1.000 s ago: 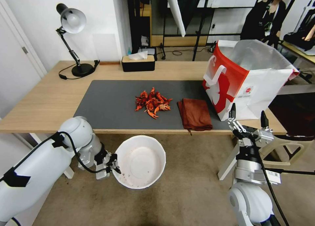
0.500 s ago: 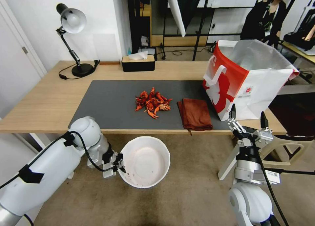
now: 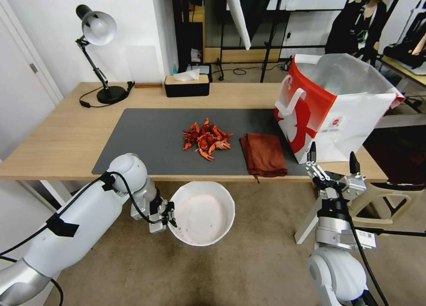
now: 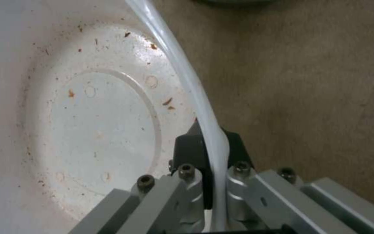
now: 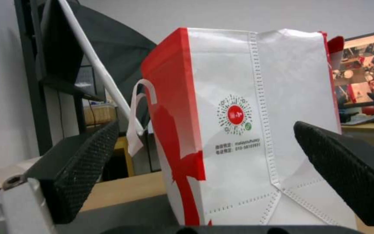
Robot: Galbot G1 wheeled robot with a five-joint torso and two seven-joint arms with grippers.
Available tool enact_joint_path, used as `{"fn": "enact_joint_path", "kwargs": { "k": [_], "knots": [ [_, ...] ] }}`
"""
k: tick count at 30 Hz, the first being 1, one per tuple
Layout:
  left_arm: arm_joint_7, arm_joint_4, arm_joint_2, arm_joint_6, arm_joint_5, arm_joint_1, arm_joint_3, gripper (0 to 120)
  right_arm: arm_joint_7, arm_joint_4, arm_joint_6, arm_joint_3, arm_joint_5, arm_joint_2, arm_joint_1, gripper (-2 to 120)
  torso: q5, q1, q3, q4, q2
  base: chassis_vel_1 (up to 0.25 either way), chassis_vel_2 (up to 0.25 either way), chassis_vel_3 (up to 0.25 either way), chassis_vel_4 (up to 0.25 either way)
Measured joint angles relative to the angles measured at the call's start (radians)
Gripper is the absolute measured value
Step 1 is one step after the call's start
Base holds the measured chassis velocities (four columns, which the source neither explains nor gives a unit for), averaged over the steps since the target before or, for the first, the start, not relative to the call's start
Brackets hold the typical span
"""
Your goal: Sweep shrimp from table into container with towel, then put container into takeout bag.
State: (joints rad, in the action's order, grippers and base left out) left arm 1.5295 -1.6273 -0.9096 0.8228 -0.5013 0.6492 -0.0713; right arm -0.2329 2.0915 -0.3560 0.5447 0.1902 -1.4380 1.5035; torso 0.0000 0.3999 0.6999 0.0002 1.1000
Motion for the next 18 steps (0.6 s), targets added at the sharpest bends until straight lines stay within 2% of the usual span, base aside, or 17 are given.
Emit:
{"fn": "enact_joint_path", "kwargs": {
  "k": [11,18],
  "knots": [
    [0.0,0.052,-0.032,0.0,-0.019,-0.044,-0.01,0,0.004,-0.025,0.008,-0.022,-0.015,-0.003,-0.013,100,0.0,0.0,0.0,-0.0002,0.0,0.0,0.0,0.0,0.0],
    [0.0,0.055,-0.047,0.0,-0.021,-0.051,-0.023,0,-0.011,-0.026,0.078,-0.039,-0.018,0.021,-0.041,100,0.0001,0.0,0.0,-0.0001,0.0,0.0,0.0,0.0,0.0]
  ]
}}
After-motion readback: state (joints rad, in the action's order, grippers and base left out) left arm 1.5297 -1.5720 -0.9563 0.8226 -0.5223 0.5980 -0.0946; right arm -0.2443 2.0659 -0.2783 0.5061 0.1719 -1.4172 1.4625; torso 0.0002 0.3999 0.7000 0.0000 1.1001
